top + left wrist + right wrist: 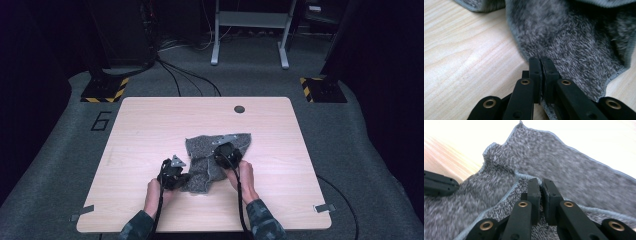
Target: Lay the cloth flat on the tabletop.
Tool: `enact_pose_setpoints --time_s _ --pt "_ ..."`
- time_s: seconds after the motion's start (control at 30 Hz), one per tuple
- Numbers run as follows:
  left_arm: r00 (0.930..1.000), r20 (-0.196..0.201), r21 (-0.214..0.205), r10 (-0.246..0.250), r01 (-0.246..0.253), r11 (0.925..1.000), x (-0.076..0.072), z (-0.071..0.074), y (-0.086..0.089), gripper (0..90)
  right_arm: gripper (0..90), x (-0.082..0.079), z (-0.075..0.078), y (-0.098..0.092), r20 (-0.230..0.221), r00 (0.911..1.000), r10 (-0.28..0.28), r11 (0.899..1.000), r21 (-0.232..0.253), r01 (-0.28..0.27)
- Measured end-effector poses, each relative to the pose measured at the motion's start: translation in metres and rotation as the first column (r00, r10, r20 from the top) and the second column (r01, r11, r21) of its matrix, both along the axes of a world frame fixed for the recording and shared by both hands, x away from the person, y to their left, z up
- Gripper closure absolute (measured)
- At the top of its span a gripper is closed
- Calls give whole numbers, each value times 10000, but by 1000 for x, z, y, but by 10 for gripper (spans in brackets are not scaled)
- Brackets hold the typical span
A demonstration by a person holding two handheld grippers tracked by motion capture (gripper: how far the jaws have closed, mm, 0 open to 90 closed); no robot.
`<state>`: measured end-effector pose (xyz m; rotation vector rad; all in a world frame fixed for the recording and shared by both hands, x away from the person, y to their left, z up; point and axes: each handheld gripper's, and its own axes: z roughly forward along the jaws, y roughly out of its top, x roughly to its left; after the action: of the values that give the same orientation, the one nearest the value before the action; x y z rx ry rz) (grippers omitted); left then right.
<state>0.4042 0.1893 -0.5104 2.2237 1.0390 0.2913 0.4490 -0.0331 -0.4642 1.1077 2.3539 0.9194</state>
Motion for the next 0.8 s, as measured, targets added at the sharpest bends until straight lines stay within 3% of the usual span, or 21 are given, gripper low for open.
enact_pose_setpoints --time_s 0.23,0.5,0.67,0.8 --pt "9998 30 -84 191 -191 9998 0 -1 -1 876 845 -16 6 -39 302 9985 -461 9987 251 453" --pt "9996 73 20 262 -262 9997 -1 0 0 854 820 -47 -3 -83 111 9928 -1196 9913 575 1188" --pt "9998 86 234 189 -191 9995 -4 1 -1 726 738 -69 -9 -107 -151 9903 -1378 9876 743 1385" --pt "9994 104 163 336 -338 9993 -6 4 1 572 647 -83 -2 -124 -3 9881 -1541 9814 1160 1531"
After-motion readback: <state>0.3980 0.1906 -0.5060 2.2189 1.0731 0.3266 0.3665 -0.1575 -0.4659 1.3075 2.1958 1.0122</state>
